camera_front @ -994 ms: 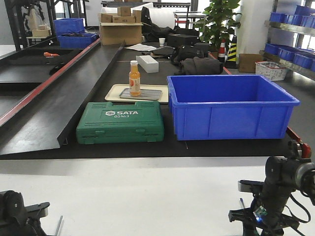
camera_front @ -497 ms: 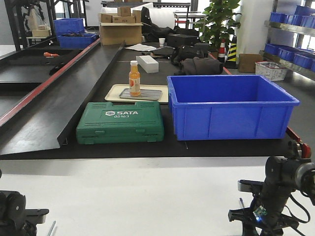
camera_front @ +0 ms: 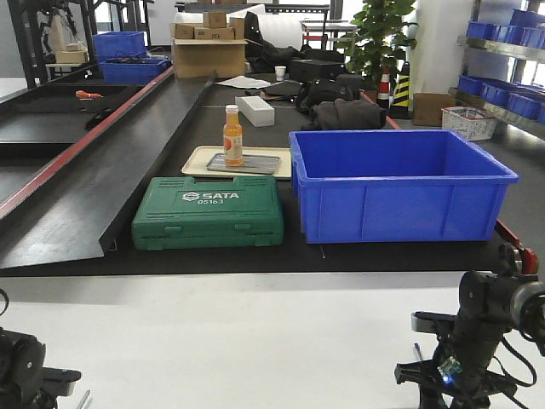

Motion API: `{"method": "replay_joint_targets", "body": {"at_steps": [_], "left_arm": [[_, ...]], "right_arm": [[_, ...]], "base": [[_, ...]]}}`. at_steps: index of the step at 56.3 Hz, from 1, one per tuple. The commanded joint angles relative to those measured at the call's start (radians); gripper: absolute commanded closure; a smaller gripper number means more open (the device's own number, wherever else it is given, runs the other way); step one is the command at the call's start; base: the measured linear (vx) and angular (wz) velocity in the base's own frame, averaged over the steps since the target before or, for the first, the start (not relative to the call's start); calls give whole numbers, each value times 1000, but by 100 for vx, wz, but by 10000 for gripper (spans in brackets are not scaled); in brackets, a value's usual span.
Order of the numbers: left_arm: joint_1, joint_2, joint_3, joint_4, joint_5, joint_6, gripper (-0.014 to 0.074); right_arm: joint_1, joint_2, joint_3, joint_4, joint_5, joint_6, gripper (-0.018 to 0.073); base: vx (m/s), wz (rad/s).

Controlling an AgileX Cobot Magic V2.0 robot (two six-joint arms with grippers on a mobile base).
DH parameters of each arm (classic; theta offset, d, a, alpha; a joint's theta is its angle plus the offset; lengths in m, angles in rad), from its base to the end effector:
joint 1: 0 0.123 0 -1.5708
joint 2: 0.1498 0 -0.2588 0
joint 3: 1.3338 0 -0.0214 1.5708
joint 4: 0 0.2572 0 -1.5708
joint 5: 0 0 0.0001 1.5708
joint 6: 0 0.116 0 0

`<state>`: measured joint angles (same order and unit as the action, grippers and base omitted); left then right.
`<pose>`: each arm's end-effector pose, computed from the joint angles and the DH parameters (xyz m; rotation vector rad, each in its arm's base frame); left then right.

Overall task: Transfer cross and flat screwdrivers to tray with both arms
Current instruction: 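Close both grippers on the screwdriver handles, then lift both screwdrivers upright off the table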

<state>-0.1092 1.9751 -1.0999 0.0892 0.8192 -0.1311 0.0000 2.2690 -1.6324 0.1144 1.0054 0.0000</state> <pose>0.3275 -0.0283 0.0601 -0.0626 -3.1107 -0.1057 0.4267 0.0112 0.0627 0.0945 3.1205 0.1516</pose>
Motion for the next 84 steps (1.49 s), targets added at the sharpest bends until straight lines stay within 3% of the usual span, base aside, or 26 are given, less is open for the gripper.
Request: {"method": "replay_joint_targets", "body": {"at_steps": [1, 14, 28, 36, 45, 61, 84], "left_arm": [[-4, -25, -3, 9, 8, 6, 479], [-4, -25, -3, 9, -13, 5, 310], [-4, -25, 60, 8, -92, 5, 299], [-4, -25, 118, 10, -158, 5, 370], [-4, -27, 128, 10, -167, 5, 606], [-4, -114, 125, 11, -195, 6, 603], [-4, -469, 125, 10, -273, 6, 603]], "right_arm": [[-1, -42, -19, 34, -51, 0, 567], [-1, -42, -19, 34, -52, 0, 567], [-1, -42, -19, 34, -52, 0, 567], [-1, -42, -19, 34, -51, 0, 567], [-1, -42, -19, 34, -52, 0, 567], [-1, -82, -19, 98, -54, -35, 567], [-1, -398, -19, 136, -74, -150, 567]], "base": [[0, 0], [0, 0], [0, 0], [0, 0], [0, 0], [0, 0], [0, 0]]}}
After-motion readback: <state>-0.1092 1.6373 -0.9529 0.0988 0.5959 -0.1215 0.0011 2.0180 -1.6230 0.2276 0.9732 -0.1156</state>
